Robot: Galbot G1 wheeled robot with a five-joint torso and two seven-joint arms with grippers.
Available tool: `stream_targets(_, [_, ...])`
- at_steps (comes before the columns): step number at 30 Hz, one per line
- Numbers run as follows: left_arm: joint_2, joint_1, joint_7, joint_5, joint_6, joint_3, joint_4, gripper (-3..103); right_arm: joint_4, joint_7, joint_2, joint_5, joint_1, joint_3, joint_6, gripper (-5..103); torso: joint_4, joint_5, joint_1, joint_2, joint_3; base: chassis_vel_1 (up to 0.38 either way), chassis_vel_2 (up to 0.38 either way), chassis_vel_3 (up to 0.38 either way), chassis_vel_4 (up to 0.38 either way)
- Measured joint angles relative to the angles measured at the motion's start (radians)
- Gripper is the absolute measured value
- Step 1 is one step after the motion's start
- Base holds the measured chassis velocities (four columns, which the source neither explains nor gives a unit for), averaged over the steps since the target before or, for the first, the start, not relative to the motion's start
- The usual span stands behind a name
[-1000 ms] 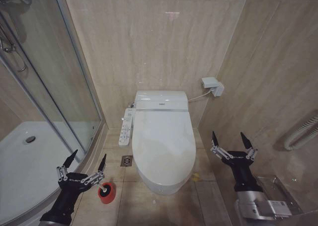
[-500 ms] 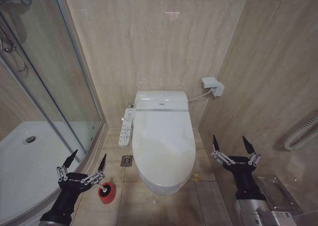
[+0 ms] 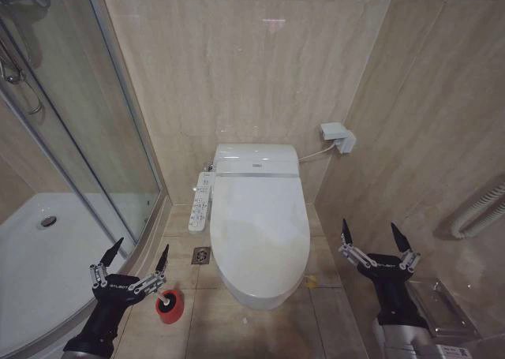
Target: Open the toilet lid, clean the toilet bowl with a toilet brush, close the toilet lid, and flush.
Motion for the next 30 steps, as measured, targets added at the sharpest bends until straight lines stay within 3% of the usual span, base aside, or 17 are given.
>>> stream_targets(3, [0.0, 0.0, 0.0, 0.0, 0.0, 0.0, 0.0, 100, -0.02, -0.097, -0.003, 0.067, 0.001, 0.06, -0.01, 100, 0.0, 0.0002, 0.0, 0.0, 0.0, 0.0, 0.0, 0.0, 0.0])
stream_targets(4, [0.0, 0.0, 0.0, 0.0, 0.0, 0.0, 0.0, 100, -0.02, -0.097, -0.003, 0.067, 0.001, 0.06, -0.01, 100, 0.0, 0.0002, 0.0, 0.0, 0.0, 0.0, 0.0, 0.0, 0.0])
stream_targets(8, [0.0, 0.0, 0.0, 0.0, 0.0, 0.0, 0.0, 100, -0.027, -0.38, -0.021, 0.248, 0.028, 0.262, -0.107, 100, 0.0, 0.0001, 0.0, 0.0, 0.0, 0.0, 0.0, 0.0, 0.0])
stream_targets(12, [0.0, 0.0, 0.0, 0.0, 0.0, 0.0, 0.0, 100, -0.046, -0.467, -0.034, 0.327, 0.063, 0.359, -0.13, 100, 0.0003, 0.0004, 0.0, 0.0, 0.0, 0.0, 0.0, 0.0, 0.0])
stream_targets(19, [0.0, 0.0, 0.0, 0.0, 0.0, 0.0, 0.0, 100, -0.034, -0.446, -0.011, 0.357, 0.049, 0.366, -0.131, 100, -0.0001, 0.0002, 0.0, 0.0, 0.0, 0.0, 0.0, 0.0, 0.0])
stream_targets(30, [0.0, 0.0, 0.0, 0.0, 0.0, 0.0, 0.0, 100, 0.034, -0.296, 0.053, 0.26, -0.039, 0.221, -0.079, 100, 0.0001, 0.0, 0.0, 0.0, 0.0, 0.0, 0.0, 0.0, 0.0])
